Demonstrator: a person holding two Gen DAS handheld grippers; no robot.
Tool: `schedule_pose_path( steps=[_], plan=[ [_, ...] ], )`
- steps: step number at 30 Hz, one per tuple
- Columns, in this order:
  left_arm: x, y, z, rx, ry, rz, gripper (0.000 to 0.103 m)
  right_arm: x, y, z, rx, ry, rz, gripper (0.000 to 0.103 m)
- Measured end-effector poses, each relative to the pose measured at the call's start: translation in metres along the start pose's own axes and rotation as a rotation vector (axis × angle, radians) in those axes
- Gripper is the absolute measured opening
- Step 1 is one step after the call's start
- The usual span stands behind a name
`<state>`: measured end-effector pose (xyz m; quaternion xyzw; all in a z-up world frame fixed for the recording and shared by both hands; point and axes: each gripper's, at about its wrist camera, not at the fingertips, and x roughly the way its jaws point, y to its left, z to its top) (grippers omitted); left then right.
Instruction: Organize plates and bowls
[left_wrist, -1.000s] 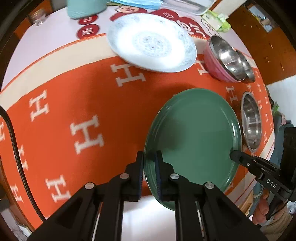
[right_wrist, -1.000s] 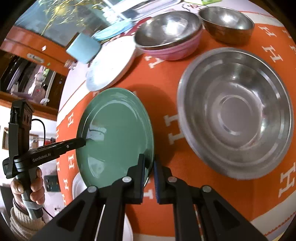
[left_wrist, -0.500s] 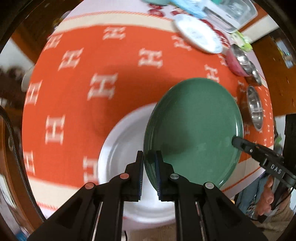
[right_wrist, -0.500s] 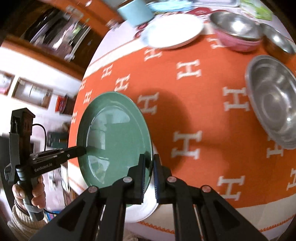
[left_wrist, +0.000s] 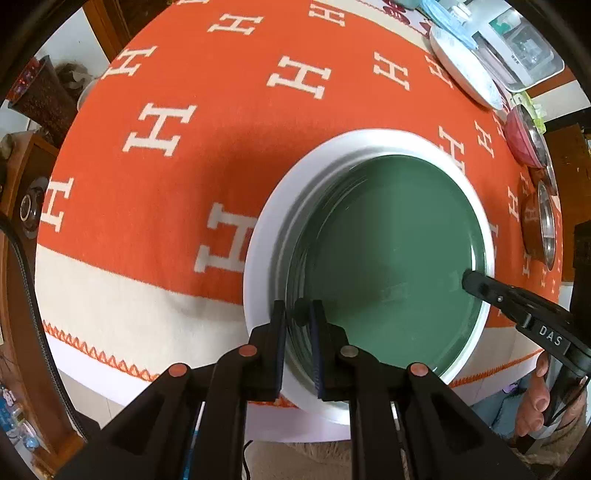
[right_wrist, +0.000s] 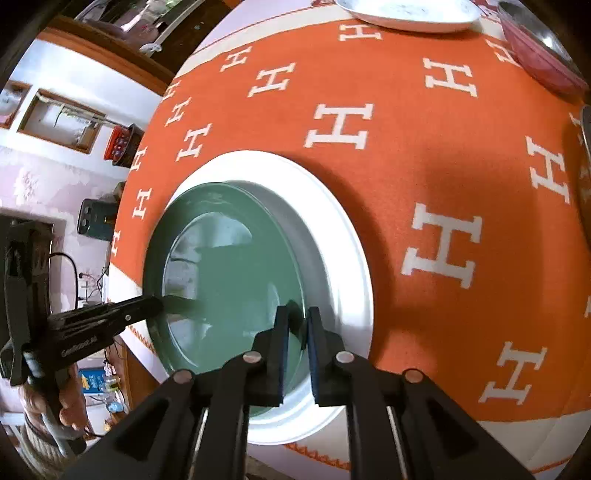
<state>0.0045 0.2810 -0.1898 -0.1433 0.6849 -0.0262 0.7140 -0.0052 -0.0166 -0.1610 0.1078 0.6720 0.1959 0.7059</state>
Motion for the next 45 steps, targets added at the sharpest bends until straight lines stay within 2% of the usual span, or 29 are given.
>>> schedule_pose_path(
  steps=[4, 7, 10, 12, 15, 20, 25, 37, 45],
  plan=[
    [0.001, -0.007, 0.003, 0.007, 0.004, -0.004, 0.010, 0.006, -0.002, 0.002, 0.004, 0.023, -0.021, 0.012],
    [0.005, -0.015, 0.004, 0.018, 0.017, 0.008, 0.016, 0.003, 0.000, -0.001, -0.025, 0.033, -0.049, 0.015],
    [0.004, -0.022, 0.007, 0.017, 0.019, -0.001, 0.026, 0.001, 0.008, -0.001, -0.079, 0.030, -0.086, 0.022],
    [-0.001, -0.023, 0.007, 0.025, 0.007, 0.006, 0.039, -0.003, 0.012, -0.004, -0.102, 0.019, -0.092, 0.028],
    [-0.018, -0.027, 0.008, 0.050, -0.039, 0.027, 0.058, -0.010, 0.018, -0.007, -0.137, 0.002, -0.125, 0.031],
    [-0.045, -0.039, 0.013, 0.082, -0.110, 0.062, 0.061, -0.027, 0.034, -0.010, -0.234, -0.056, -0.198, 0.032],
    [-0.060, -0.047, 0.013, 0.094, -0.149, 0.077, 0.065, -0.037, 0.041, -0.014, -0.277, -0.074, -0.182, 0.032],
    [-0.084, -0.078, 0.011, 0.148, -0.219, 0.057, 0.069, -0.055, 0.037, -0.018, -0.245, -0.098, -0.137, 0.032],
    [-0.100, -0.097, 0.022, 0.215, -0.259, 0.080, 0.071, -0.069, 0.026, -0.017, -0.196, -0.123, -0.122, 0.032]
  ],
)
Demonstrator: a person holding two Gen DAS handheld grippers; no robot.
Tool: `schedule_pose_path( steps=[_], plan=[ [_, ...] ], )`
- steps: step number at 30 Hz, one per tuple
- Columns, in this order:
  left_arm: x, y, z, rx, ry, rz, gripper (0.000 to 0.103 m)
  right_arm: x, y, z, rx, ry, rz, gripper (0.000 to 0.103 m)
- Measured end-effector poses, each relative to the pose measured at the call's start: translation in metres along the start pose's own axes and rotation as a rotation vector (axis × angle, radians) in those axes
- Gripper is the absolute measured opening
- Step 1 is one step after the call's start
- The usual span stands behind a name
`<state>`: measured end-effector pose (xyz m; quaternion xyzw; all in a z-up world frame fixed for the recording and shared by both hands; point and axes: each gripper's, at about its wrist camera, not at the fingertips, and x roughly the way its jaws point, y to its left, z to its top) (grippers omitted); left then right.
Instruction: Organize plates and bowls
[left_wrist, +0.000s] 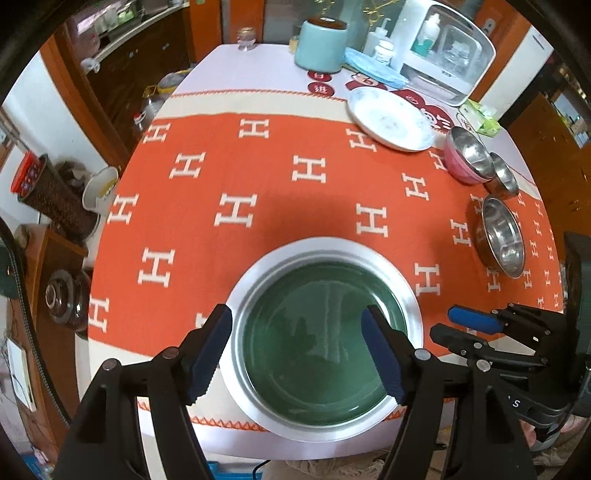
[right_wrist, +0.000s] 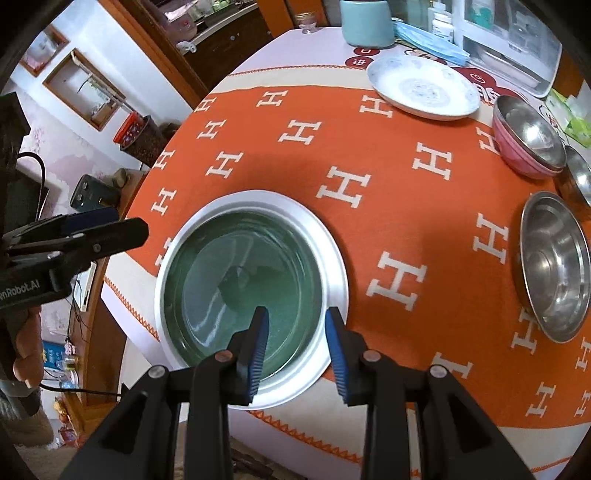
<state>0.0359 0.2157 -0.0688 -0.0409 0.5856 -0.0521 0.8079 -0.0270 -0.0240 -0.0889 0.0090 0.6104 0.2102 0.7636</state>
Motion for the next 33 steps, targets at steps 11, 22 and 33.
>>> schedule_pose_path(
  steps=[11, 22, 33],
  plan=[
    [-0.025, -0.009, 0.080, 0.186, -0.120, 0.099, 0.072, -0.007, -0.035, 0.034, 0.117, -0.006, -0.012, 0.032],
    [0.013, -0.016, 0.206, 0.170, -0.128, 0.002, 0.073, -0.046, -0.121, 0.155, 0.259, -0.123, -0.100, 0.032],
    [0.148, -0.054, 0.279, 0.092, 0.065, -0.084, 0.073, -0.006, -0.226, 0.270, 0.295, -0.029, -0.177, 0.032]
  ],
)
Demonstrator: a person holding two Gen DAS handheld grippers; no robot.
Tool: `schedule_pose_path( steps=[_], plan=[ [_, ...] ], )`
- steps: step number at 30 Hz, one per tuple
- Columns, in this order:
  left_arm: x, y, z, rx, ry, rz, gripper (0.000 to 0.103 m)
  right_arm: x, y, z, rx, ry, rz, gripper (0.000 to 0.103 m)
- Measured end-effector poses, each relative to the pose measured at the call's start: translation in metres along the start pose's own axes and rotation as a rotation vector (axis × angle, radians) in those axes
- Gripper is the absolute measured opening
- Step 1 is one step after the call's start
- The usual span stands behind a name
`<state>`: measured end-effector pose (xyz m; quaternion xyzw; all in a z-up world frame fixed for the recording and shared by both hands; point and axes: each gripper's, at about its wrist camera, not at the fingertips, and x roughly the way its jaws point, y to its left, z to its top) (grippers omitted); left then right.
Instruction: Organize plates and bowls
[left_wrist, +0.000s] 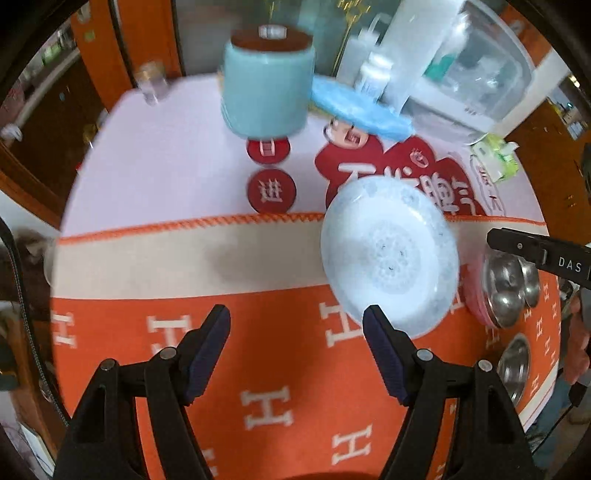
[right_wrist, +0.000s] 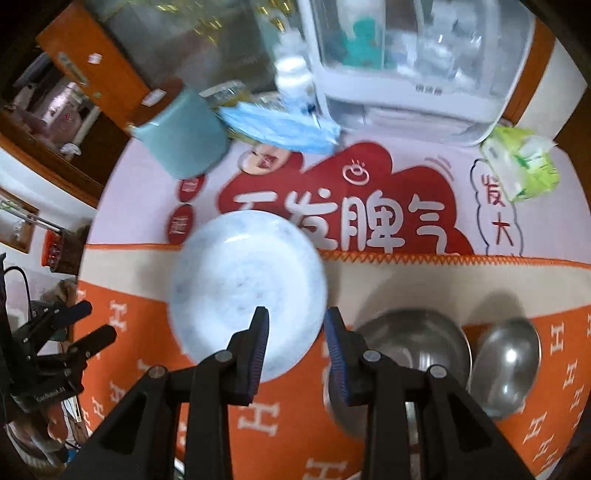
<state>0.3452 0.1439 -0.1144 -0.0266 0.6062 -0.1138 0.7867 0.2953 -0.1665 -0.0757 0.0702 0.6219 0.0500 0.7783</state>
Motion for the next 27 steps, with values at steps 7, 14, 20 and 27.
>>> schedule_pose_path(
  steps=[7, 14, 20, 27],
  plan=[
    [0.053, 0.000, 0.018, -0.068, 0.078, -0.027, 0.073, 0.043, -0.017, 0.018, 0.034, 0.071, -0.036, 0.031],
    [0.082, -0.004, 0.023, -0.095, 0.131, -0.094, 0.063, 0.066, -0.018, 0.018, 0.040, 0.108, -0.011, 0.020],
    [0.092, -0.014, 0.026, -0.089, 0.152, -0.160, 0.047, 0.076, -0.014, 0.015, 0.020, 0.138, -0.001, 0.011],
    [0.101, -0.020, 0.028, -0.083, 0.172, -0.189, 0.016, 0.079, -0.008, 0.014, -0.017, 0.152, -0.036, 0.008]
  ],
)
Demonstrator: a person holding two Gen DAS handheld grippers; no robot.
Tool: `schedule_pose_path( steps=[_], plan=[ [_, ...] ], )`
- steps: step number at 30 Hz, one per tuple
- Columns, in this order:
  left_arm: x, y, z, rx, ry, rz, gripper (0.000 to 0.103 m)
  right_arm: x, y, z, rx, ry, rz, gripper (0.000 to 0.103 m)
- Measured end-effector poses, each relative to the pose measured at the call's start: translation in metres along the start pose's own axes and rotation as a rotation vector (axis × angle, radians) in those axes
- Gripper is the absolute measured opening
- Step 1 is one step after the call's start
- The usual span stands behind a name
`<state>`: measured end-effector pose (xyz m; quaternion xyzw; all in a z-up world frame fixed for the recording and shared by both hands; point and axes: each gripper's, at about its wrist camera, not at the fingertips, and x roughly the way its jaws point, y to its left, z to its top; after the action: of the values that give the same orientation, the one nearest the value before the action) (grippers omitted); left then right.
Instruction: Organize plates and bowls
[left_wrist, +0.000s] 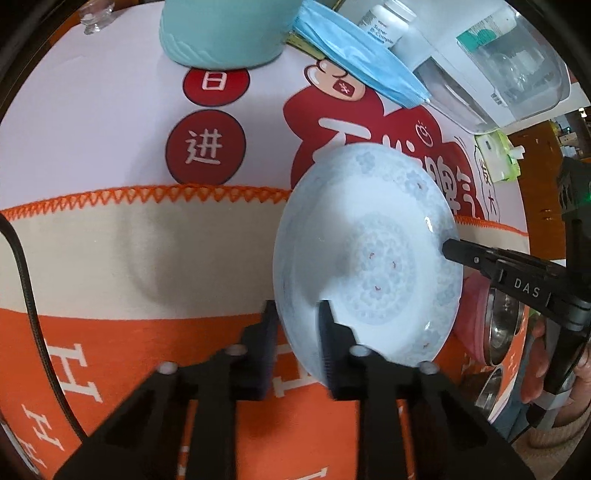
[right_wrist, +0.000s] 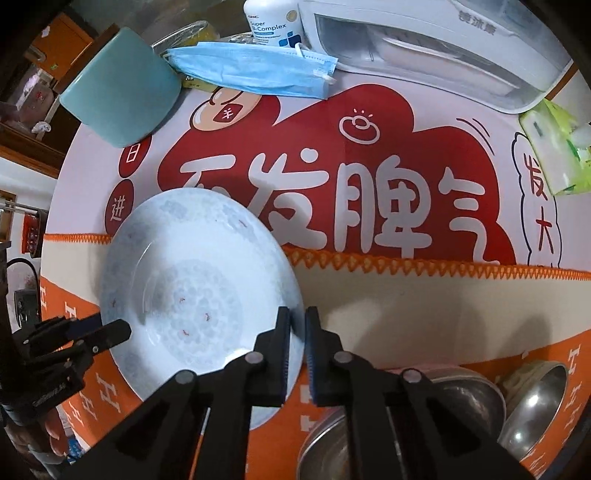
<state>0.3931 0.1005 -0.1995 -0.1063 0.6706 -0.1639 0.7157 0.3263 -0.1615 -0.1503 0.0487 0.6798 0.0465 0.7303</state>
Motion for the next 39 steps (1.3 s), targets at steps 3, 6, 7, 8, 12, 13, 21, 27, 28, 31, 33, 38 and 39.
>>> schedule_pose_path(
  steps=[3, 6, 7, 8, 12, 13, 21, 27, 28, 31, 33, 38, 39],
  plan=[
    [0.004, -0.001, 0.000, 0.005, -0.001, 0.003, 0.012, 0.000, -0.002, -0.001, -0.008, 0.004, 0.004, 0.008],
    [0.007, 0.005, 0.001, -0.030, 0.011, -0.016, 0.012, 0.001, -0.001, 0.001, -0.005, 0.016, 0.005, 0.008],
    [0.008, 0.006, 0.001, -0.041, 0.014, -0.017, 0.012, 0.002, -0.001, 0.002, -0.003, 0.019, 0.005, 0.008],
    [0.009, 0.008, 0.001, -0.051, 0.013, -0.026, 0.012, 0.002, 0.000, 0.004, -0.005, 0.021, 0.003, 0.008],
    [0.010, 0.005, 0.000, -0.053, 0.000, -0.018, 0.010, 0.002, 0.008, 0.006, -0.038, 0.008, -0.028, 0.008],
    [0.010, 0.004, 0.000, -0.051, -0.003, -0.011, 0.010, 0.002, 0.010, 0.006, -0.043, 0.004, -0.034, 0.008],
    [-0.001, 0.012, -0.010, -0.087, -0.009, 0.016, 0.009, -0.004, 0.019, -0.009, -0.041, -0.010, -0.003, 0.007],
    [-0.021, 0.019, -0.028, -0.087, -0.018, 0.026, 0.009, -0.009, 0.033, -0.023, -0.041, -0.009, 0.026, 0.007],
    [-0.025, 0.020, -0.032, -0.085, -0.018, 0.029, 0.009, -0.010, 0.036, -0.026, -0.044, -0.008, 0.034, 0.007],
    [-0.035, 0.027, -0.047, -0.088, -0.022, 0.035, 0.009, -0.014, 0.043, -0.037, -0.045, -0.003, 0.057, 0.006],
    [-0.041, 0.034, -0.059, -0.101, -0.016, 0.029, 0.008, -0.015, 0.048, -0.047, -0.043, 0.000, 0.079, 0.006],
    [-0.054, 0.050, -0.095, -0.131, 0.003, 0.033, 0.008, -0.013, 0.066, -0.083, -0.055, 0.028, 0.116, 0.006],
    [-0.057, 0.053, -0.103, -0.141, 0.007, 0.037, 0.008, -0.012, 0.070, -0.090, -0.054, 0.036, 0.122, 0.006]
  ],
)
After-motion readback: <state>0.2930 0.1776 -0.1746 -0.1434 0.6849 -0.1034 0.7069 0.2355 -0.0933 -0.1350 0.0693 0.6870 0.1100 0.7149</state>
